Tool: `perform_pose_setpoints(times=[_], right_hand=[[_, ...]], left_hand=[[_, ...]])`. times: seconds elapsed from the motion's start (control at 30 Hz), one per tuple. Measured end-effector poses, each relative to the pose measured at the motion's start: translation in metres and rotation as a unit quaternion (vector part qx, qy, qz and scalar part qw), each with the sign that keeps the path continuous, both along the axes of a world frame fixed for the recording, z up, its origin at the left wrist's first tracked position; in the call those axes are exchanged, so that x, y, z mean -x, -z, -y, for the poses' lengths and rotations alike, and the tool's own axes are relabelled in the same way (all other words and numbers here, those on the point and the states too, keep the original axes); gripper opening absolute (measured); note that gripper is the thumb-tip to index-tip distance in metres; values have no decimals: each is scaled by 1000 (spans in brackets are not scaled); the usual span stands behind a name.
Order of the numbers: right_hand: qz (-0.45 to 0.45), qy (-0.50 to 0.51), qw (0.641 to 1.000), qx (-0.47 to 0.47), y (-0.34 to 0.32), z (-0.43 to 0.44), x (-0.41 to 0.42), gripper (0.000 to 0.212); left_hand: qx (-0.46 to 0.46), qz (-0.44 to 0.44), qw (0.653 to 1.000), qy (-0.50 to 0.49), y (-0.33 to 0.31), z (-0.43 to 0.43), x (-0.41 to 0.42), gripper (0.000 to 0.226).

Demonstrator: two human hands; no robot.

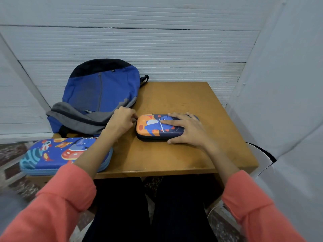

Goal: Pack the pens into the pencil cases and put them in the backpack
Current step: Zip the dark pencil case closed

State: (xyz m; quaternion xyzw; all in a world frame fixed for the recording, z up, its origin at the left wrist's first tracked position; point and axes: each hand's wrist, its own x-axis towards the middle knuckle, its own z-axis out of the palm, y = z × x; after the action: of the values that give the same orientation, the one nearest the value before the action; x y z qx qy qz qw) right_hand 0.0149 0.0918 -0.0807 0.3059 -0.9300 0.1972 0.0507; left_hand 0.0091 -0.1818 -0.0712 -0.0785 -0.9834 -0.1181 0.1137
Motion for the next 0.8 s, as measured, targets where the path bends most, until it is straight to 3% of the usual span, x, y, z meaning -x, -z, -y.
perform_pose_setpoints(times=[0.23,0.53,0.8], right_hand=[[9,1,1000,0,-1,0,0,70],[6,3,1000,-2,-4,1,-3,70],[6,6,1000,1,-3,2,-3,70]], left_hand=[[-17,39,999,-6,-8,6,-27,15],[39,86,995,-20,-10,-10,-70,11],[-72,110,991,-24,-4,-30,-83,9]])
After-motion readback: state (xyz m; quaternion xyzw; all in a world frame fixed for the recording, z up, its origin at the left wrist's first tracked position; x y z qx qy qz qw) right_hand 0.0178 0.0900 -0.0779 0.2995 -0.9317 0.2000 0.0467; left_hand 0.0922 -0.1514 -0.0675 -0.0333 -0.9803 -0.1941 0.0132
